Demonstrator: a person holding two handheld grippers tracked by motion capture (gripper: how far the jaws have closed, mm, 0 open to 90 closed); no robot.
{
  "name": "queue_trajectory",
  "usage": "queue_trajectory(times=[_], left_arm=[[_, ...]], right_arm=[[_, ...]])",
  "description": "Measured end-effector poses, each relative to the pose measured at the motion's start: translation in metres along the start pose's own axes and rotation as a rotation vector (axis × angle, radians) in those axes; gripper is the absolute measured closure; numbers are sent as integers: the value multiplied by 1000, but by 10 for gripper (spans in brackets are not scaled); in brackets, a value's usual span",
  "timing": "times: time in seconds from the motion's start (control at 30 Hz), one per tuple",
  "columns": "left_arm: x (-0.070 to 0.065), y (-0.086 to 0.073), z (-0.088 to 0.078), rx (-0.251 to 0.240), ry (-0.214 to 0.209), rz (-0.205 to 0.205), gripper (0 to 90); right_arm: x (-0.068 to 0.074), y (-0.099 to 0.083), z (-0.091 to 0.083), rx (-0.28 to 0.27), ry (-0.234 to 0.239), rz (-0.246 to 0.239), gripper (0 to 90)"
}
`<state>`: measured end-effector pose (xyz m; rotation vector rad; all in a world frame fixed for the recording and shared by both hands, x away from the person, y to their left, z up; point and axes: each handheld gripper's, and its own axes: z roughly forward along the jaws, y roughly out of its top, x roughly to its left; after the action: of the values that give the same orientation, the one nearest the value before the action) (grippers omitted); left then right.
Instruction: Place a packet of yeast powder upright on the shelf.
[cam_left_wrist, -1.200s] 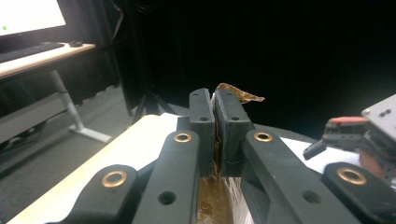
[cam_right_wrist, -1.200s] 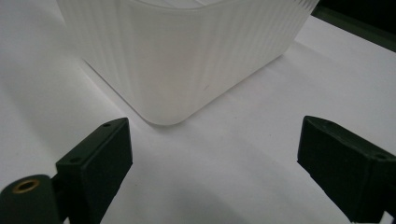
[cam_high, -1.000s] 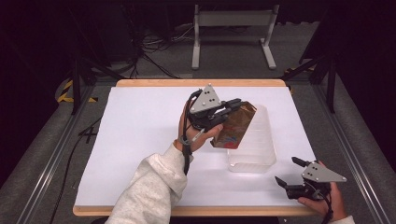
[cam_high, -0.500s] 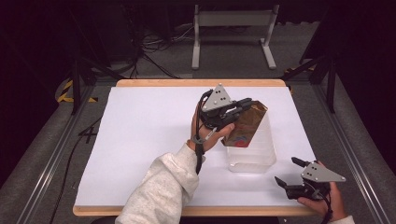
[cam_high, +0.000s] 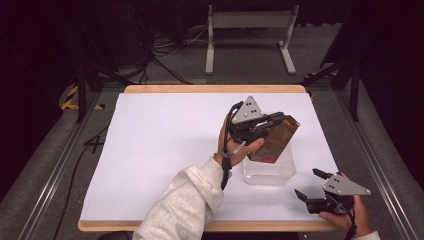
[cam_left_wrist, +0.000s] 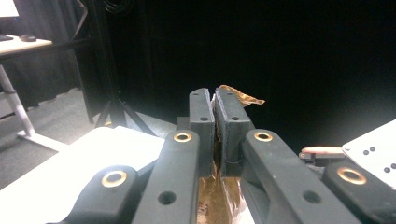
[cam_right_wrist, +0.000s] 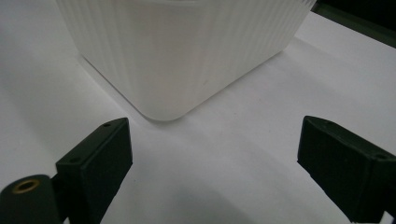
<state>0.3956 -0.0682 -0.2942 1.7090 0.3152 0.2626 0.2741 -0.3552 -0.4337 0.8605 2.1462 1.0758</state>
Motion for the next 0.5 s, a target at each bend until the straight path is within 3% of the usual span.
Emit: queue_trajectory(times=[0.3,0.5], left_arm=[[-18,0,-1,-13,-69,-3,866],[-29,10,-11,-33,-61,24,867]], right_arm=[[1,0,1,3,0,-4,109],[1,0,1,5,2,0,108]])
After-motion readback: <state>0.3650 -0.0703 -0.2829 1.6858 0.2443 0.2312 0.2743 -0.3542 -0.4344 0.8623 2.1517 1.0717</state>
